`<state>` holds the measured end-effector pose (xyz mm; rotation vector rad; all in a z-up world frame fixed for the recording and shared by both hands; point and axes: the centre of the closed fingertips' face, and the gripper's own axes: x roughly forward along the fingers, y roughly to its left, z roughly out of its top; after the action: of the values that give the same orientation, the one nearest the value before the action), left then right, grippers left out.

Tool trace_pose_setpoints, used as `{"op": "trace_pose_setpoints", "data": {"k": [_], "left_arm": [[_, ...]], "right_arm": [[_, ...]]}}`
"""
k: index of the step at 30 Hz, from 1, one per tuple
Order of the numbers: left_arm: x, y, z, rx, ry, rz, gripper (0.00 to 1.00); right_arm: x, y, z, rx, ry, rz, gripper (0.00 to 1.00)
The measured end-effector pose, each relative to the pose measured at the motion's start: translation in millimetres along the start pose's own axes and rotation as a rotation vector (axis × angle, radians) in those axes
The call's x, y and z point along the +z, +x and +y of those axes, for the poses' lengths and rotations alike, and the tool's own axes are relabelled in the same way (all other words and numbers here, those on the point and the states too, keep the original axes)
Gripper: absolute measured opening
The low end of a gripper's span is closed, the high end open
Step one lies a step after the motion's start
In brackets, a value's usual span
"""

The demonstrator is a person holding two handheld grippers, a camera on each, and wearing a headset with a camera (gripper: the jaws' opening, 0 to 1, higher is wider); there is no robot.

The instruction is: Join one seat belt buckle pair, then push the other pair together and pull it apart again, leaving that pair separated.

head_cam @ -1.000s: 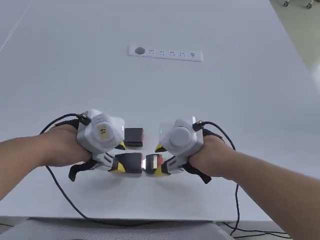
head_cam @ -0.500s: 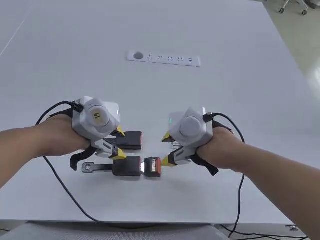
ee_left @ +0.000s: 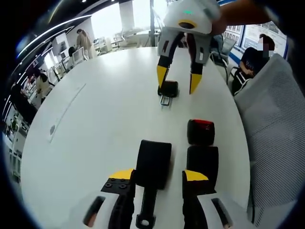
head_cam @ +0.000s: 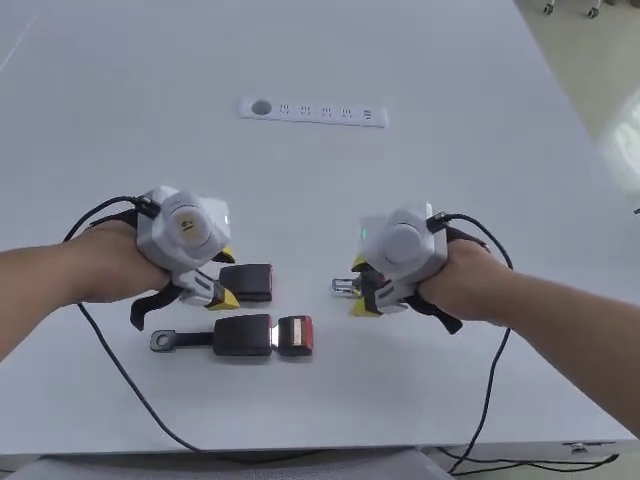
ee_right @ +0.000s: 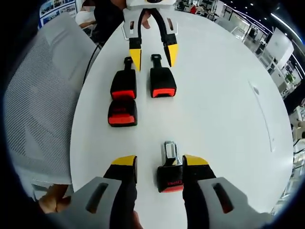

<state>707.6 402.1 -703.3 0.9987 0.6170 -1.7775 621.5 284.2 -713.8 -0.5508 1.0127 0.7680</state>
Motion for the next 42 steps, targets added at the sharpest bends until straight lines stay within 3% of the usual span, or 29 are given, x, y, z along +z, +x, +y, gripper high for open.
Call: {"op": "trace_pose_setpoints", "data": {"k": [9, 19, 25, 31, 35, 42], "left_arm": [[-5.9, 8.5, 8.3, -0.008, 0.018, 0.029, 0.39], [-15.2, 19.7, 8.3, -0.034, 0.061, 0.059, 0.36], [-22.7, 26.6, 13.3, -0.034, 0.053, 0.066, 0.35], [-22.1, 24.7, 13.3, -0.035, 0.061, 0.063, 0.32], [-21.6, 24.6, 11.7, -0.043, 0.112, 0.064, 0.32], [-22.7, 27.4, 11.1, -0.033, 0.125, 0.087, 0.32]], "right_arm": [[-24.5, -1.7, -17.7, -0.021, 0.014, 0.027, 0.36], [-46.8, 4.1, -20.6, -0.003, 0.01, 0.064, 0.35], [-45.9, 12.2, -16.7, 0.014, -0.015, 0.074, 0.35], [-45.0, 14.3, -19.1, 0.026, -0.01, 0.074, 0.33], [-44.2, 15.9, -20.2, 0.033, -0.017, 0.07, 0.33], [-41.4, 17.3, -19.2, 0.026, -0.026, 0.071, 0.32]]}}
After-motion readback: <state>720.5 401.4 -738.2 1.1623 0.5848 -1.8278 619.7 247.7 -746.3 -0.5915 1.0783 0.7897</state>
